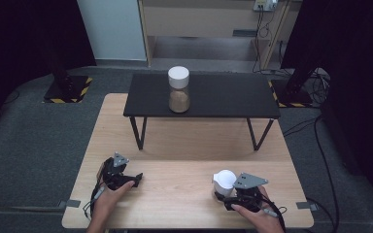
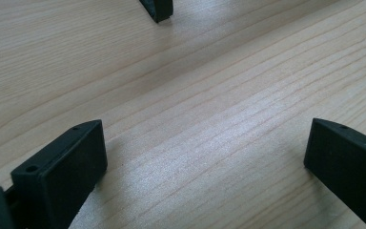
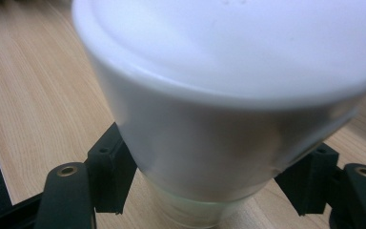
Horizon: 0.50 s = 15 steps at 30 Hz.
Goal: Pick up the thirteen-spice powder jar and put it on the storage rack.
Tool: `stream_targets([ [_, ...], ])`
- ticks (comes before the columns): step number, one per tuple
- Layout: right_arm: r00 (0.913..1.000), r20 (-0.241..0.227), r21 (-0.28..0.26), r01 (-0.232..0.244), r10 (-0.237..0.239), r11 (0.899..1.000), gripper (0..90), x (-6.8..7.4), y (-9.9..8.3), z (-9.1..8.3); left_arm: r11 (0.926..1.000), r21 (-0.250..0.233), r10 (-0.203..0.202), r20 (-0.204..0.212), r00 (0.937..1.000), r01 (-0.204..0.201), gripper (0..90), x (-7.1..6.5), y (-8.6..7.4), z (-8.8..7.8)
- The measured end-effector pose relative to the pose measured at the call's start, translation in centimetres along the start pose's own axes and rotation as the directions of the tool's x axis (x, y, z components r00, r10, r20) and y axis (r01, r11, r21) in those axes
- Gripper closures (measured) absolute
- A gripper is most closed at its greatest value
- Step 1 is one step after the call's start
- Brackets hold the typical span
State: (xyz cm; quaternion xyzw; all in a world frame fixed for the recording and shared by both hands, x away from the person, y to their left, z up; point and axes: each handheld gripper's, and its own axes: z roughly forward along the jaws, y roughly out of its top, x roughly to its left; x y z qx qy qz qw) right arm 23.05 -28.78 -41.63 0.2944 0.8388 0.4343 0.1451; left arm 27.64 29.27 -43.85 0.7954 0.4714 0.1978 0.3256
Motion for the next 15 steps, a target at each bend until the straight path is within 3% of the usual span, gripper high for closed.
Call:
stream_targets([
  [9,0.9999,0.002,-0.007,0.016,-0.016,1.0,31.3,-0.1,0.2,-0.4,1.0,0.0,0.0,0.0,1.0,0.0,0.0,0.0,0.0,0.0],
  [15,0.9999,0.006,-0.017,0.012,-0.012,1.0,31.3,-1.1,0.3,-1.3,1.0,0.0,0.0,0.0,1.0,0.0,0.0,0.0,0.0,0.0],
])
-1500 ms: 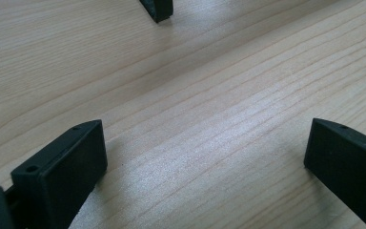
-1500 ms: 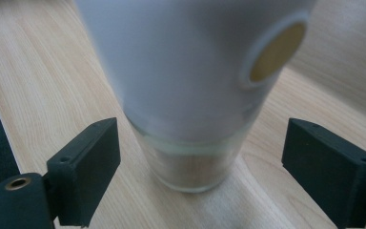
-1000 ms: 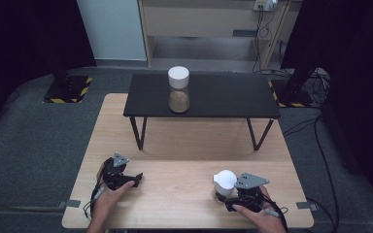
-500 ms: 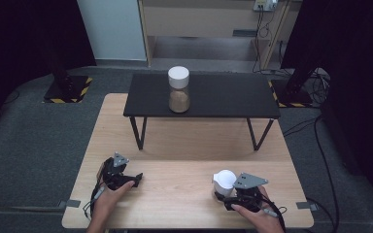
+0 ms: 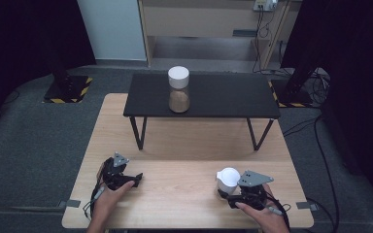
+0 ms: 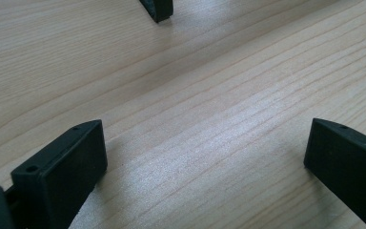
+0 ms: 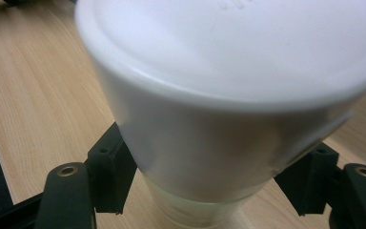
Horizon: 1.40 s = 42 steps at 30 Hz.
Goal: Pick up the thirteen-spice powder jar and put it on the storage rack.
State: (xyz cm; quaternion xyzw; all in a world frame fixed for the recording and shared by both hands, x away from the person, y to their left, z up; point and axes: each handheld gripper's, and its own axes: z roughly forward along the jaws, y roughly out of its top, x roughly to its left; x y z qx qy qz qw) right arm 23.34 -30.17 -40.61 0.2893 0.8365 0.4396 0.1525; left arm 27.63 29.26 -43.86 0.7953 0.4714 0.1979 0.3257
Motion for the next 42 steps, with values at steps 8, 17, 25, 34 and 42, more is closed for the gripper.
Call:
stream_targets([
  [8,0.9984,0.039,-0.005,-0.041,0.041,0.999,31.3,-1.8,-0.1,-1.0,1.0,0.0,0.0,0.0,1.0,0.0,0.0,0.0,0.0,0.0],
  [17,0.9933,0.079,-0.012,-0.084,0.085,0.996,31.3,-3.3,0.4,-1.6,1.0,0.0,0.0,0.0,1.0,0.0,0.0,0.0,0.0,0.0],
  [25,0.9905,0.091,-0.028,-0.1,0.103,0.995,31.3,-4.1,1.8,-2.2,1.0,0.0,0.0,0.0,1.0,0.0,0.0,0.0,0.0,0.0],
  [34,0.9912,0.093,-0.037,-0.091,0.094,0.995,31.3,-4.5,4.5,-2.9,1.0,0.0,0.0,0.0,1.0,0.0,0.0,0.0,0.0,0.0],
  [42,0.9925,0.091,-0.036,-0.078,0.081,0.996,31.3,-4.9,7.3,-3.8,1.0,0.0,0.0,0.0,1.0,0.0,0.0,0.0,0.0,0.0],
])
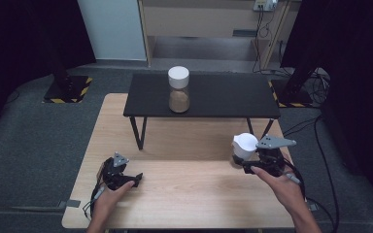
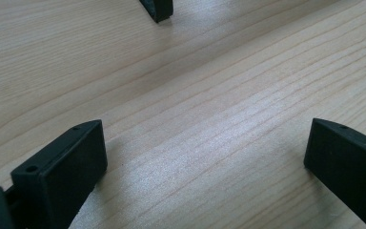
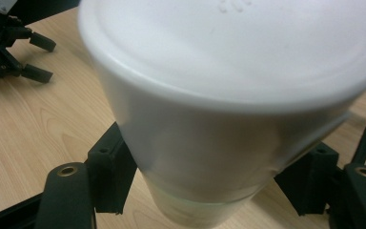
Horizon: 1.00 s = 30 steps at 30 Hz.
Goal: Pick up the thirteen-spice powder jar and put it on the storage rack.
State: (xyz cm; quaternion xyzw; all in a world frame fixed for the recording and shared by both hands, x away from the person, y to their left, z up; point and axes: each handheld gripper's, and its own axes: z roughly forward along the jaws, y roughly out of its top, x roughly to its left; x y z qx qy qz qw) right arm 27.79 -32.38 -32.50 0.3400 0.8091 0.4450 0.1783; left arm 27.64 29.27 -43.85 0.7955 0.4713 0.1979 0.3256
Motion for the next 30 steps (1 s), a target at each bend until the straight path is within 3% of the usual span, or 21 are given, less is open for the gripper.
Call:
stream_targets([
  [15,0.9999,-0.009,-0.02,0.006,-0.007,1.0,31.3,-0.4,3.6,-2.1,1.0,0.0,0.0,0.0,1.0,0.0,0.0,0.0,0.0,0.0],
  [30,0.9999,-0.012,-0.018,0.008,-0.008,1.0,31.4,-1.1,6.0,-3.6,1.0,0.0,0.0,0.0,1.0,0.0,0.0,0.0,0.0,0.0],
])
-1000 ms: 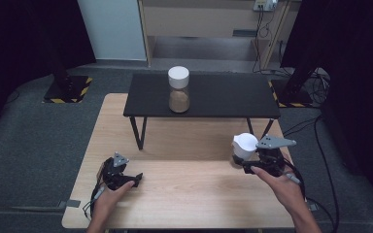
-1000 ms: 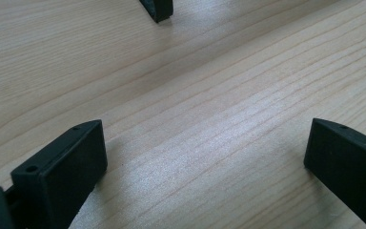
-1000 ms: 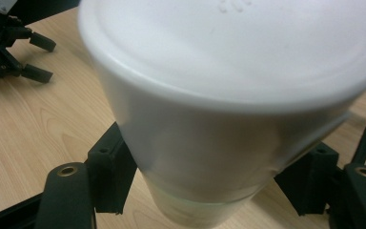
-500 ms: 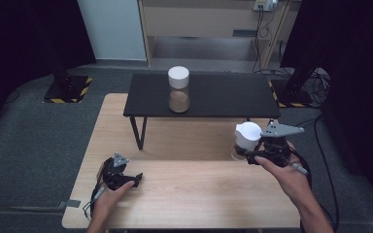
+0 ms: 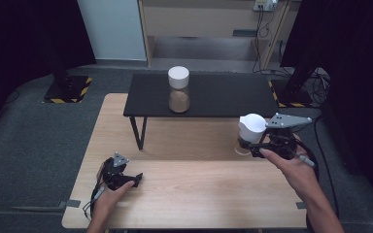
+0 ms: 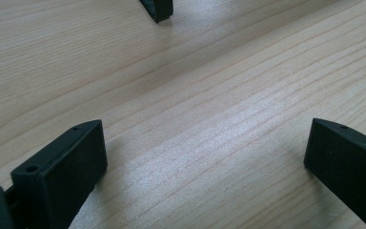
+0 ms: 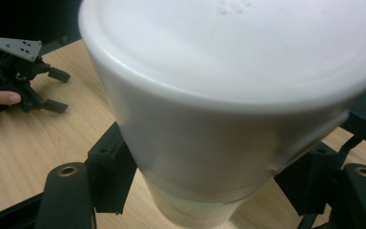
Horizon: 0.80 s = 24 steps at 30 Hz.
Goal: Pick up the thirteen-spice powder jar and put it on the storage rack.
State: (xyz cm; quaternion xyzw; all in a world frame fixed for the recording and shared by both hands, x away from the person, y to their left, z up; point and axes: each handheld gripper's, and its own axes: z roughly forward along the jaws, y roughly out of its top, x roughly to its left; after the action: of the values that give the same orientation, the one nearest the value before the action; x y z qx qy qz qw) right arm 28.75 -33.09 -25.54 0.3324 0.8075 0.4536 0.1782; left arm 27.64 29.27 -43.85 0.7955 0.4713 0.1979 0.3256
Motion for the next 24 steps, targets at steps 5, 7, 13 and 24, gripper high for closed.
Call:
stream_targets([
  [5,1.0,-0.003,-0.001,-0.001,0.001,1.0,31.3,-0.3,0.9,-0.3,1.0,0.0,0.0,0.0,1.0,0.0,0.0,0.0,0.0,0.0],
  [7,1.0,-0.004,-0.003,-0.003,0.003,1.0,31.3,-0.4,1.2,-0.4,1.0,0.0,0.0,0.0,1.0,0.0,0.0,0.0,0.0,0.0],
  [13,1.0,-0.004,-0.009,-0.004,0.004,1.0,31.3,-0.7,1.9,-0.6,1.0,0.0,0.0,0.0,1.0,0.0,0.0,0.0,0.0,0.0],
  [24,1.0,0.004,-0.008,-0.004,0.004,1.0,31.4,-1.1,3.3,-0.5,1.0,0.0,0.0,0.0,1.0,0.0,0.0,0.0,0.0,0.0],
])
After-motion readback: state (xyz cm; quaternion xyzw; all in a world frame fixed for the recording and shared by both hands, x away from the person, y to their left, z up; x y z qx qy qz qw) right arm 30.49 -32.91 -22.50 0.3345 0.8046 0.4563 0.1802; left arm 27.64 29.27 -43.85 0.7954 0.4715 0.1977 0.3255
